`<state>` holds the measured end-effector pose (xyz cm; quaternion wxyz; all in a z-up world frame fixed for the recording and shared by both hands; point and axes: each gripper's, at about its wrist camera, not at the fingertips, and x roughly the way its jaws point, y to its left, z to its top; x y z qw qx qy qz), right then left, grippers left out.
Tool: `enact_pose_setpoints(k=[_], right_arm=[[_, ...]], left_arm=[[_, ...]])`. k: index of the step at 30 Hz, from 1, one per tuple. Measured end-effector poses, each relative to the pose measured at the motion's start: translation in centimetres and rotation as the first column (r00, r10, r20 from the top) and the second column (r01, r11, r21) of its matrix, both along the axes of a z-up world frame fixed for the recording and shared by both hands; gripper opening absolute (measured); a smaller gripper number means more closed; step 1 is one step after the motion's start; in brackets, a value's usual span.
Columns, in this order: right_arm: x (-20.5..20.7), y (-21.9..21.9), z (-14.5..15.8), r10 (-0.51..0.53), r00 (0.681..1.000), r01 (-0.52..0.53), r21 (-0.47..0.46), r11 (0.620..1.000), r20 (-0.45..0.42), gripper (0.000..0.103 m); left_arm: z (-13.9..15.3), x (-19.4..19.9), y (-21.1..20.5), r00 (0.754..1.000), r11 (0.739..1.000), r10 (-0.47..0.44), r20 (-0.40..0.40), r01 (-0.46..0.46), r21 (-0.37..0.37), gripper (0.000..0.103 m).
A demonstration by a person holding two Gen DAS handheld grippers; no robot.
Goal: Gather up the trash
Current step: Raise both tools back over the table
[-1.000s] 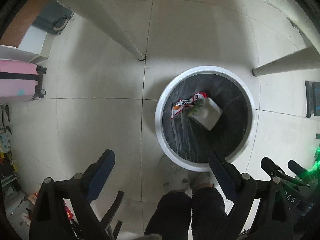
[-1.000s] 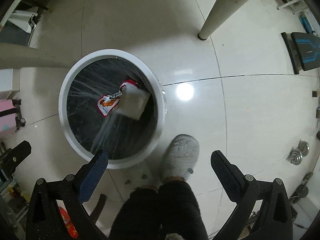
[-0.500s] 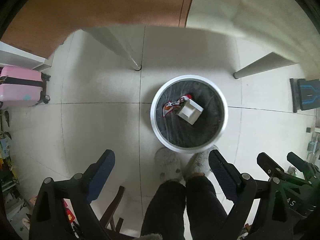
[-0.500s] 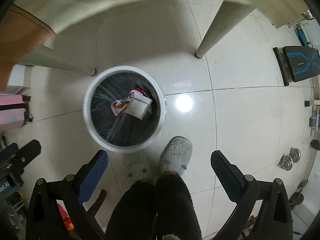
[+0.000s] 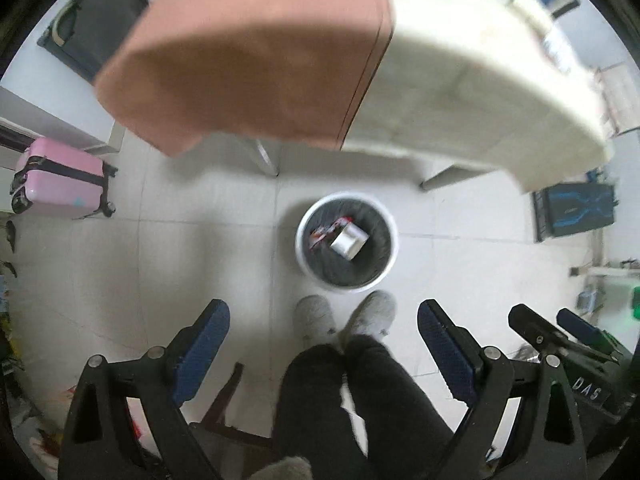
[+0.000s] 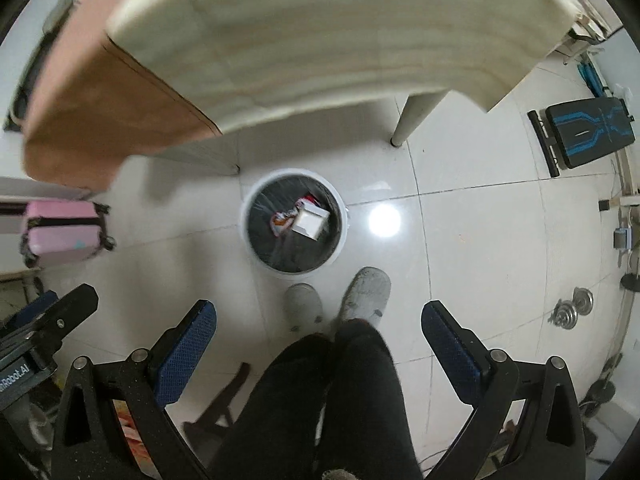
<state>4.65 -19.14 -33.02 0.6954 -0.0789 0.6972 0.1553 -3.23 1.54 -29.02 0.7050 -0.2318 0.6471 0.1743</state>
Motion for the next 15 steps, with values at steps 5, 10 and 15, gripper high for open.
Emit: enact_pose_setpoints(k=[5,10,15], right_arm=[[4.2,-1.1,9.0,-0.097,0.994,0.092,0.081,0.992,0.059,0.103],[10.8,-2.0,15.2,-0.172,0.974,0.156,0.116,0.981,0.146,0.103],[19.8,-2.2,16.6,-0.260,0.956,0.239,0.157,0.958,0.135,0.103]], left_arm=[[6.0,3.1,1.1,0.995,0.999,0.026,0.097,-0.030,0.042,0.103],[9.7,8.2,3.4,0.986,0.992,0.088,0.144,-0.100,0.078,0.103],[11.0,14.6,6.8,0.966,0.977,0.200,0.163,-0.208,0.034,0.103]])
